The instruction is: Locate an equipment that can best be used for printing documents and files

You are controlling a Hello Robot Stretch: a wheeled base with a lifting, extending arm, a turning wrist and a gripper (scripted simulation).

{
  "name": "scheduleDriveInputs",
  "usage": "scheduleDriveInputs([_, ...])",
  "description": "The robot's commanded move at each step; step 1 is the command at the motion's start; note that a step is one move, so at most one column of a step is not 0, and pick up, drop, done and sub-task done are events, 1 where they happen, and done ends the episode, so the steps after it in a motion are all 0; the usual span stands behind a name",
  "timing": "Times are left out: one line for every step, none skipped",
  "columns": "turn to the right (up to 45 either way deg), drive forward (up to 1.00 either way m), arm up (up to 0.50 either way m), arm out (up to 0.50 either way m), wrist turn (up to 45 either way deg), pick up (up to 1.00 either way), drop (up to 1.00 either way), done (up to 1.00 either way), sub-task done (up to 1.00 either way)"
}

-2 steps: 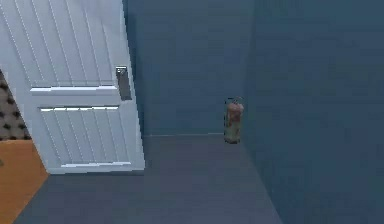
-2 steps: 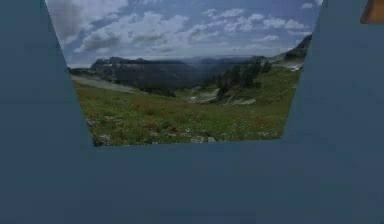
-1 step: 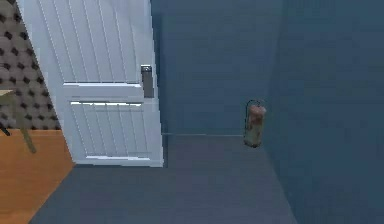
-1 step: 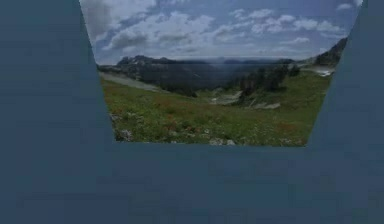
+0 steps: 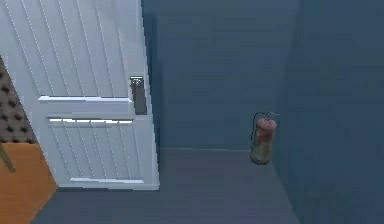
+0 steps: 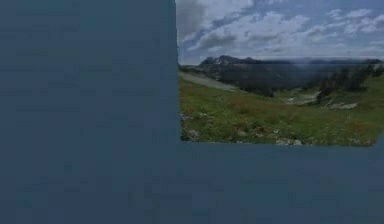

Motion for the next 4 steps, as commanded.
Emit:
scheduleDriveInputs([-45.0,0.00,0.00,0.00,0.0,0.00,0.00,0.00,0.00])
scheduleDriveInputs([-33.0,0.00,0.00,0.00,0.0,0.00,0.00,0.00,0.00])
scheduleDriveInputs([0.0,1.00,0.00,0.00,0.0,0.00,0.00,0.00,0.00])
scheduleDriveInputs([0.0,0.55,0.00,0.00,0.0,0.00,0.00,0.00,0.00])
